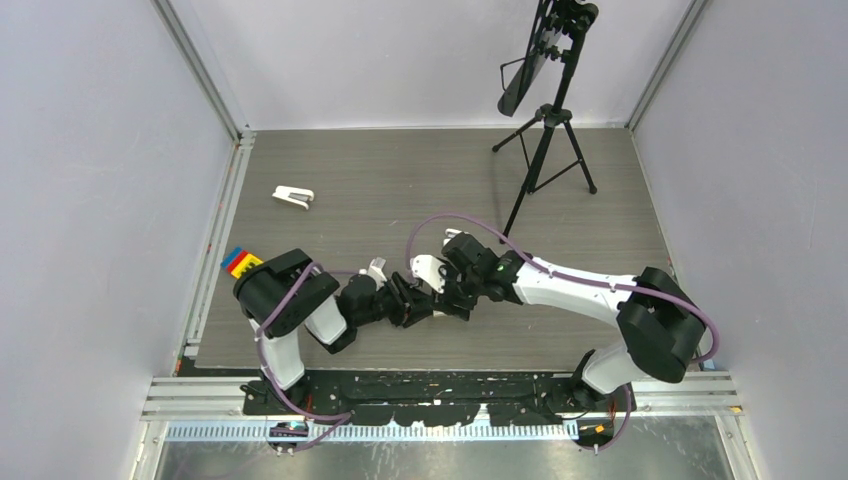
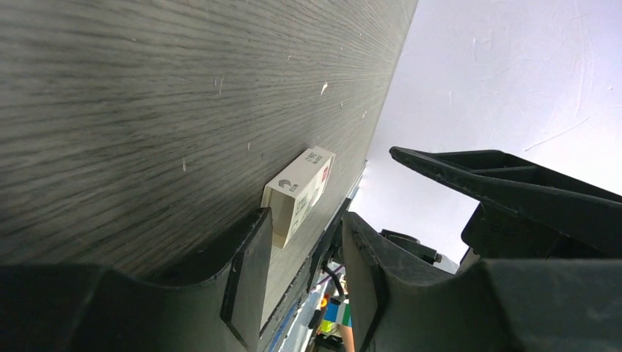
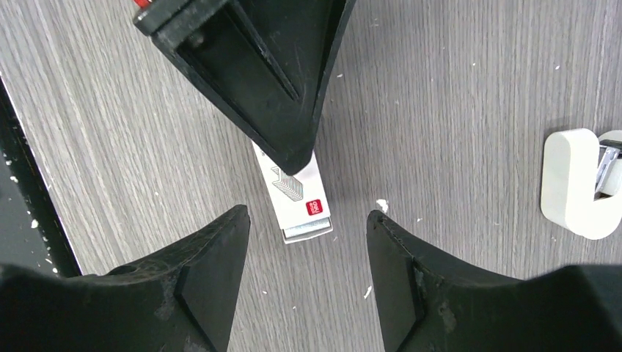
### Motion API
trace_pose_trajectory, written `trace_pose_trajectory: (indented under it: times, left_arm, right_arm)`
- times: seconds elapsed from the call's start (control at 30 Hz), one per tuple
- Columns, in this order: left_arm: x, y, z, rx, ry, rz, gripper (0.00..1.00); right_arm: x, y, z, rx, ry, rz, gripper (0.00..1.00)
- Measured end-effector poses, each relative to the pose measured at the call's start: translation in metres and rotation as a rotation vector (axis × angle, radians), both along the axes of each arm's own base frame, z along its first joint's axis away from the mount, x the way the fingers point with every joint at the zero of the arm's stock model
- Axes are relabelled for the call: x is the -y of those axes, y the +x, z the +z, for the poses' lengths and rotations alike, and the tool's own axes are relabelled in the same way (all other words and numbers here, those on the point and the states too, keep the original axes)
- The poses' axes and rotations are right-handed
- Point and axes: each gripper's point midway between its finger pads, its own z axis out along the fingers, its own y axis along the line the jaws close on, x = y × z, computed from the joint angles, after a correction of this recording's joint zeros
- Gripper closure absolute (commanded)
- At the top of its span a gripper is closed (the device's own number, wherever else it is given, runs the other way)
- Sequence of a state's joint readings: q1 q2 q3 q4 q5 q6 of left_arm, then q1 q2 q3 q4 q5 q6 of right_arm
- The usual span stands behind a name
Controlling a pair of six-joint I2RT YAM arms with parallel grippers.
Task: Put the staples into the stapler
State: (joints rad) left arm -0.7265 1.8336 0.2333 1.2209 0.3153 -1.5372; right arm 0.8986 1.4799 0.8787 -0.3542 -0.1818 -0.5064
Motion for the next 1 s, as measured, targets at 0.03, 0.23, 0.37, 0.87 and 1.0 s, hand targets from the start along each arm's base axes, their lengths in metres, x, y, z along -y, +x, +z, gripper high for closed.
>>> trace_pose_trajectory:
  times: [0.03,0.23,0.37,0.87,1.0]
  left_arm:
    - [0.000,0.000,-0.001,-0.002,0.004,0.000,0.59]
    - [-0.002,-0.002,0.000,0.002,0.021,-0.007,0.61]
    - [-0.002,-0.002,0.000,0.006,0.031,-0.011,0.61]
    - [-0.002,-0.002,-0.002,0.013,0.051,-0.020,0.61]
    - [-0.002,-0.002,-0.002,0.012,0.051,-0.020,0.61]
  right_arm:
    - [0.002,0.000,-0.001,-0.001,-0.007,0.001,0.36]
    - [0.007,0.004,-0.002,0.003,-0.017,-0.001,0.37]
    - [0.009,0.005,-0.011,-0.012,-0.040,-0.004,0.38]
    - [0.007,0.003,-0.038,-0.068,-0.092,0.016,0.47]
    - [0.006,0.002,-0.040,-0.081,-0.093,0.022,0.50]
